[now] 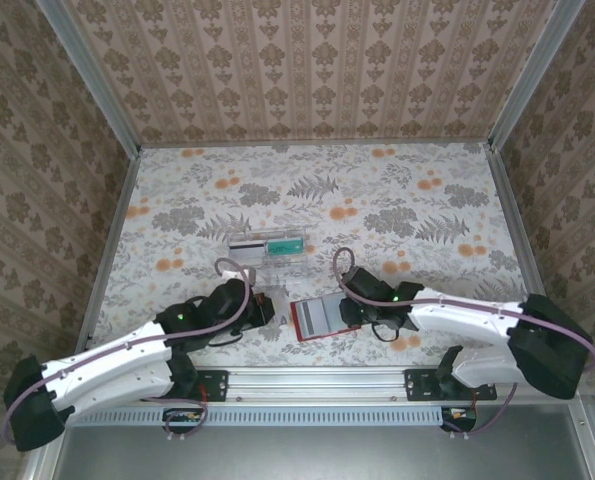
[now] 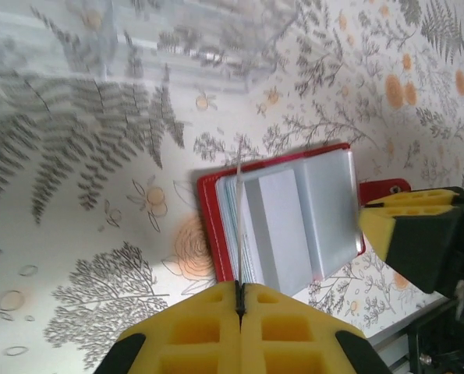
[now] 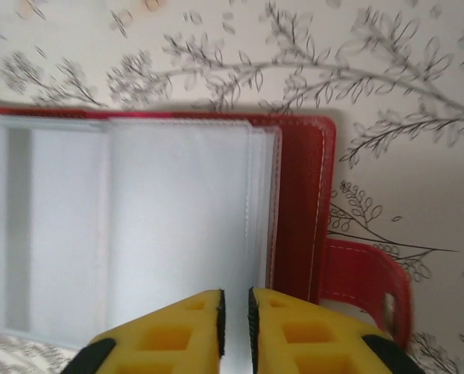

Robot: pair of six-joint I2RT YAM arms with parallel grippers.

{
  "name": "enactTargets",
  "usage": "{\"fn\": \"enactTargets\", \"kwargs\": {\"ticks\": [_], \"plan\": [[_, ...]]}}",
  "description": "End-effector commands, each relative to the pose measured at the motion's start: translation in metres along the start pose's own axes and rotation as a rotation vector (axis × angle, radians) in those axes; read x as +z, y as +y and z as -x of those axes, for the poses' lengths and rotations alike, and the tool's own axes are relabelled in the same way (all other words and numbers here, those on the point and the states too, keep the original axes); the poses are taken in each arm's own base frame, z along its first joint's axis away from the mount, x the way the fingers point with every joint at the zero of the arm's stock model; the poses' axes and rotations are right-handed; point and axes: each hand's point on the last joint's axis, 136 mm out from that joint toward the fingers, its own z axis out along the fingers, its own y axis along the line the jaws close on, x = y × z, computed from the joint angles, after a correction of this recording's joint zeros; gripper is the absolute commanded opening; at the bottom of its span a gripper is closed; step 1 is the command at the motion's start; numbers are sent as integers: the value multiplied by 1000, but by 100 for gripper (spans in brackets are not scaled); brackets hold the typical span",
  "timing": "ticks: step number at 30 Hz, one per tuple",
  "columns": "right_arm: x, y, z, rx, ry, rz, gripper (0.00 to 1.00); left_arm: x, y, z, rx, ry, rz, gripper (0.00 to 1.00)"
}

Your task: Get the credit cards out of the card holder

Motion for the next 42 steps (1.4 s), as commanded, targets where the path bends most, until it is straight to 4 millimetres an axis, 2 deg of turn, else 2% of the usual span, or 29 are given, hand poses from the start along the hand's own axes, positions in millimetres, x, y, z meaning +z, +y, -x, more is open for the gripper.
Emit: {"fn": "enactTargets", "kwargs": {"ticks": [1, 3, 9, 11, 13, 15, 21, 28, 32, 36, 42], "plan": [[-31, 1, 27, -33, -106, -10, 29, -23, 3, 17, 149, -9, 95, 0], [-44, 1, 37, -45, -156, 2, 39, -32, -2, 29, 225, -6, 133, 0], [-85, -2, 59, -47, -317, 43, 58, -46, -19, 65, 455, 15, 263, 0], [-94, -5, 63, -33, -364, 50, 73, -48, -21, 78, 530, 3, 319, 0], [-102, -7, 66, -18, -416, 72, 93, -48, -23, 90, 629, -9, 367, 0], [-108, -9, 68, -6, -463, 93, 100, -46, -29, 98, 757, 4, 384, 0], [-117, -22, 70, 24, -584, 98, 100, -44, -38, 118, 1104, 40, 454, 0], [-123, -29, 67, -19, -676, 110, 100, -41, -20, 122, 1393, 199, 553, 0], [-126, -31, 67, -27, -683, 103, 100, -39, -11, 116, 1510, 293, 549, 0], [-126, -31, 65, -36, -680, 111, 100, -34, 7, 108, 1645, 421, 565, 0], [-124, -33, 63, -34, -675, 103, 100, -27, 13, 127, 1664, 400, 542, 0]]}}
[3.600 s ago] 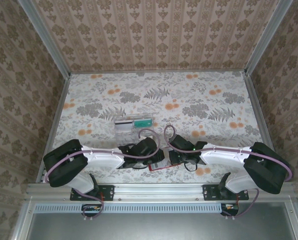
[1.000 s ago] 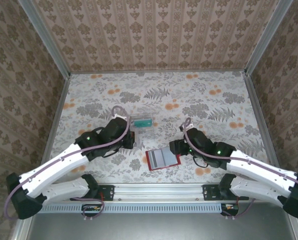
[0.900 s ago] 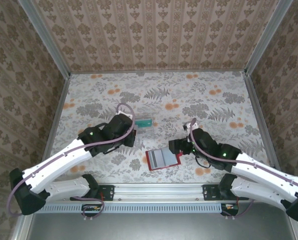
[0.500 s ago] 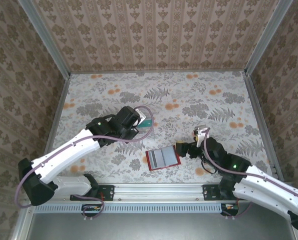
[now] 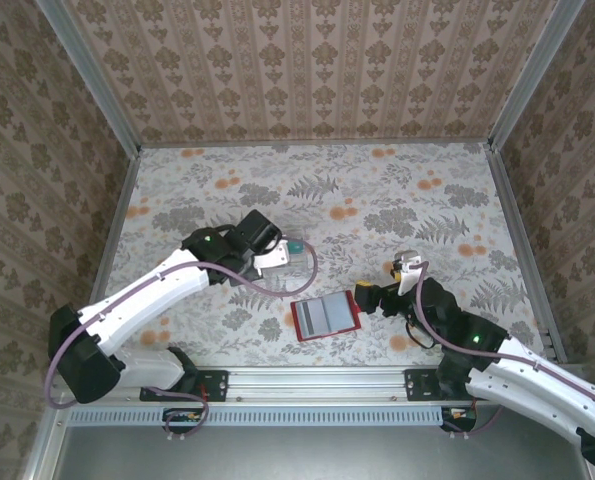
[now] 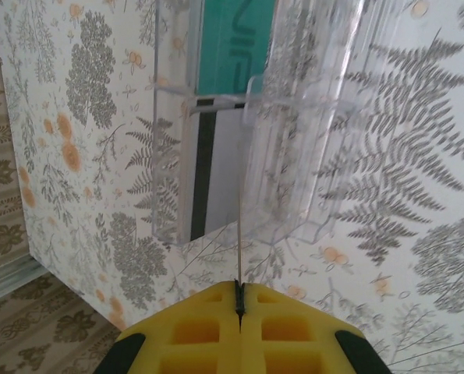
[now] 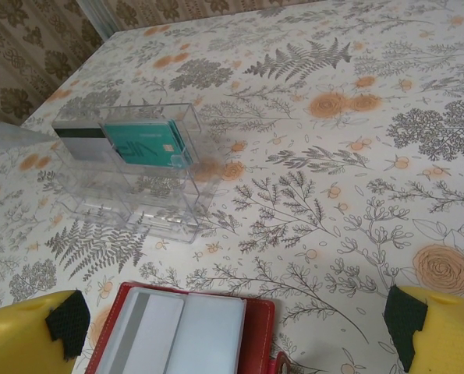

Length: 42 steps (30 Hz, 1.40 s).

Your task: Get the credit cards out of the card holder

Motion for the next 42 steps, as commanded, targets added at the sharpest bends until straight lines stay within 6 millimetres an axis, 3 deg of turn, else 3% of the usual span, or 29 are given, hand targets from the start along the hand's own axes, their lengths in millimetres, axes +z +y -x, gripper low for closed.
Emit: {"fn": "enactTargets", "kwargs": {"ticks": [1, 9, 16, 31, 42], "plan": [[0, -7, 0, -7, -17, -25, 100, 7, 6, -2, 93, -7, -10, 0], [1, -10, -2, -3, -13, -40, 100, 28, 1, 11, 168, -28, -38, 0], [1, -11, -2, 0, -10, -45, 100, 50, 3, 9, 159, -18, -12, 0], [2, -9, -3, 5, -2, -32, 100, 61, 13, 8, 103, -25, -6, 0], [1, -10, -3, 9, -3, -33, 100, 76, 6, 2, 108, 3, -25, 0]]}}
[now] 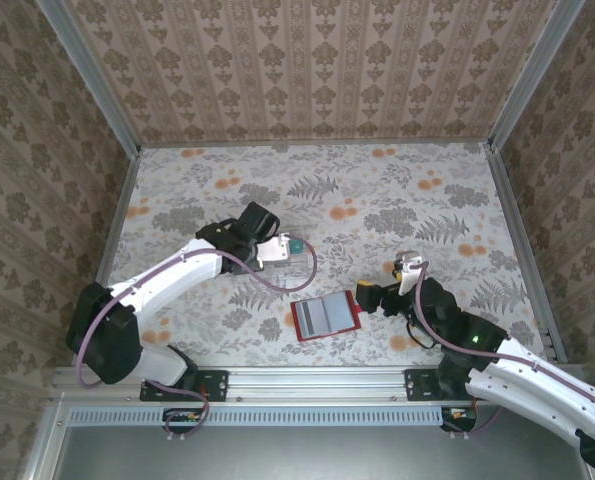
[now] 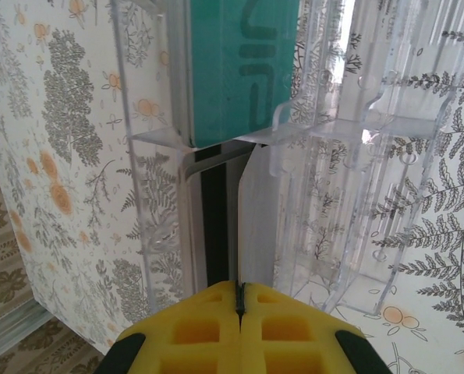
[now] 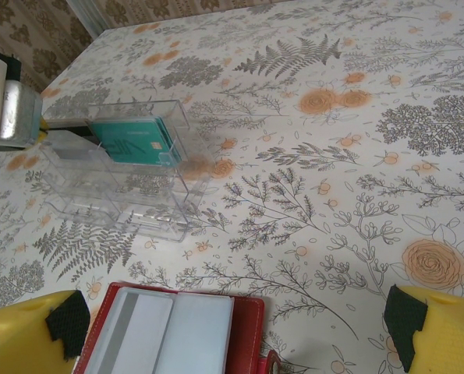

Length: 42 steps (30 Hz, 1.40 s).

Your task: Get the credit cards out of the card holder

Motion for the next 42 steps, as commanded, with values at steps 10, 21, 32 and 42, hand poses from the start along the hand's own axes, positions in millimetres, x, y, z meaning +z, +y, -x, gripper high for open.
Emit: {"fn": "enactTargets", "kwargs": {"ticks": [10, 21, 32, 42], "plan": [[0, -4, 1, 8, -8, -12, 100, 16, -5, -7, -10, 16, -9, 4], [-1, -4, 1, 14, -8, -10, 100, 21, 3, -10, -16, 45, 24, 22], [-1, -3, 0, 18, -4, -2, 100, 25, 22, -13, -57, 71, 85, 36], [-2, -2, 0, 20, -4, 4, 100, 15, 40, -15, -124, 69, 115, 35]]}}
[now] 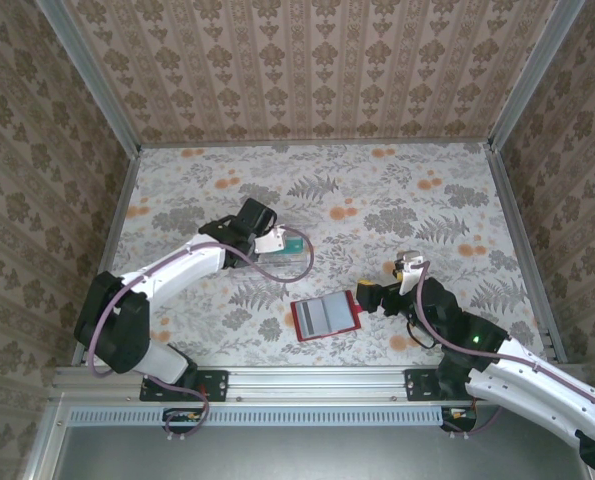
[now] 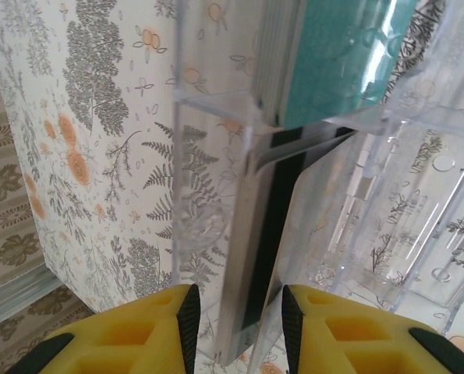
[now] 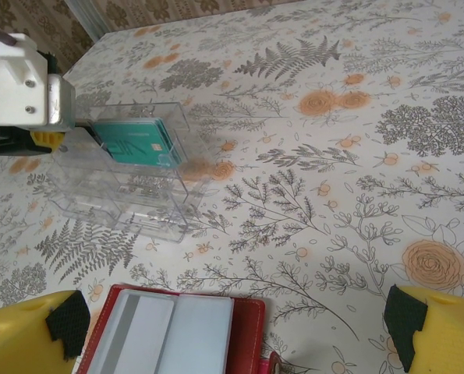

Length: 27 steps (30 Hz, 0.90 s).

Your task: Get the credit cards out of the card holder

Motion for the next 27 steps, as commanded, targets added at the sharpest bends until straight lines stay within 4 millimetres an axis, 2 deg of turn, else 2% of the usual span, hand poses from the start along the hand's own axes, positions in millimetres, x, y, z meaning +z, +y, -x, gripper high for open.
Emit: {"fn": "enactTargets", "kwargs": {"ticks": [1, 8, 15, 17, 20, 22, 25, 27], "plan": [[-2, -2, -2, 12, 2, 1, 100, -7, 17, -1, -62, 3, 29, 35], [-2, -2, -2, 12, 4, 0, 100, -13, 15, -1, -85, -13, 9, 37], [-1, -1, -2, 2, 12, 4, 99, -50, 28, -2, -209, -71, 33, 43], [-1, 3, -3, -12, 25, 16, 97, -62, 32, -2, -287, -94, 36, 48], [3, 10, -6, -31, 64, 39, 86, -83, 29, 5, -452, -159, -28, 57], [8, 18, -10, -47, 111, 64, 77, -95, 29, 12, -595, -210, -73, 69], [18, 25, -20, -57, 198, 70, 66, -112, 18, 25, -788, -310, -193, 76], [26, 31, -27, -66, 258, 74, 57, -124, 12, 34, -922, -383, -273, 77]]}}
